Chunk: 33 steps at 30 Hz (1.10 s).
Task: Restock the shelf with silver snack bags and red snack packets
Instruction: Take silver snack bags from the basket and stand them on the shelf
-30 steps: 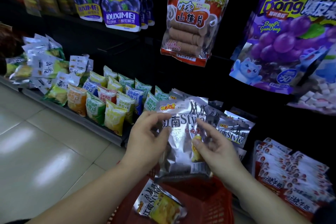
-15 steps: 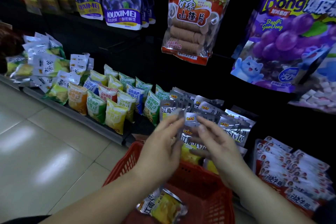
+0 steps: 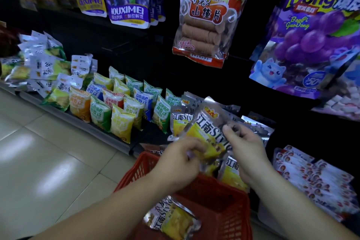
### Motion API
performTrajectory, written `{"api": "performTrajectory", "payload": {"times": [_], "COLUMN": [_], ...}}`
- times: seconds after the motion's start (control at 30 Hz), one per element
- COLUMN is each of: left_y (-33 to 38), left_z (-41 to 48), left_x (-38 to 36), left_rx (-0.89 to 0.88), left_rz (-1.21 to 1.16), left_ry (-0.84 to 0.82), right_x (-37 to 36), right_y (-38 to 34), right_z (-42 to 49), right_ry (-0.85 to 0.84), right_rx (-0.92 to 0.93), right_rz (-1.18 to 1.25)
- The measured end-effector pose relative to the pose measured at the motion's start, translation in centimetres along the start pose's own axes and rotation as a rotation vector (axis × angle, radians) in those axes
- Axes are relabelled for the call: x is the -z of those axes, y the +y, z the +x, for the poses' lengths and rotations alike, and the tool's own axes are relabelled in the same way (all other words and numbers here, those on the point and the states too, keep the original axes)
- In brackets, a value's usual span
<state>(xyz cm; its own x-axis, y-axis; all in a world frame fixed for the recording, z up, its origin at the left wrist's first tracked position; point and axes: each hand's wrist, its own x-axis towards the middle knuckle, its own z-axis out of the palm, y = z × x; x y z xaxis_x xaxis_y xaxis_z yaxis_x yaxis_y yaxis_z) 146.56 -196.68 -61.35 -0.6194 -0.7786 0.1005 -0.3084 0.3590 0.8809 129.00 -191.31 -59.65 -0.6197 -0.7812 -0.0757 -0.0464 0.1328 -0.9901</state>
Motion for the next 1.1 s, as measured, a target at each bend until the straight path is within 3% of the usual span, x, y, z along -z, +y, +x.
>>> {"api": "performTrajectory", "payload": {"times": [0.17, 0.3, 0.43, 0.57, 0.7, 0.77, 0.87, 0.93, 1.1], "left_y": [-4.6, -9.6, -13.9, -17.2, -18.9, -19.3, -19.4, -19.3, -19.4], "left_z": [4.7, 8.2, 10.4, 11.2, 11.0, 11.3, 11.7, 11.4, 10.8], "left_x": [5.9, 7.6, 6.4, 6.0, 6.3, 6.4, 6.3, 6.0, 5.6], "left_rx": [0.24, 0.33, 0.306, 0.267, 0.209, 0.26, 0.529, 0.584, 0.482], "left_rz": [0.336, 0.557, 0.559, 0.462, 0.552, 0.515, 0.165, 0.102, 0.236], "left_ry": [-0.038, -0.242, -0.37, -0.192, 0.008, 0.07, -0.213, -0.422, -0.472], "right_x": [-3.3, -7.9, -11.4, -11.8, -11.2, -10.9, -10.5, -10.5, -11.2], "right_y": [-0.8, 2.5, 7.8, 12.9, 15.3, 15.3, 15.2, 15.3, 15.4], "right_z": [4.9, 8.6, 11.5, 12.8, 13.3, 13.7, 14.2, 14.3, 14.3], "right_ry": [-0.066, -0.174, -0.229, -0.422, -0.664, -0.712, -0.706, -0.702, -0.741], "right_rx": [0.231, 0.224, 0.154, 0.048, 0.032, 0.004, -0.042, -0.063, -0.049], "right_rz": [-0.269, -0.364, -0.384, -0.487, -0.727, -0.743, -0.708, -0.688, -0.722]}}
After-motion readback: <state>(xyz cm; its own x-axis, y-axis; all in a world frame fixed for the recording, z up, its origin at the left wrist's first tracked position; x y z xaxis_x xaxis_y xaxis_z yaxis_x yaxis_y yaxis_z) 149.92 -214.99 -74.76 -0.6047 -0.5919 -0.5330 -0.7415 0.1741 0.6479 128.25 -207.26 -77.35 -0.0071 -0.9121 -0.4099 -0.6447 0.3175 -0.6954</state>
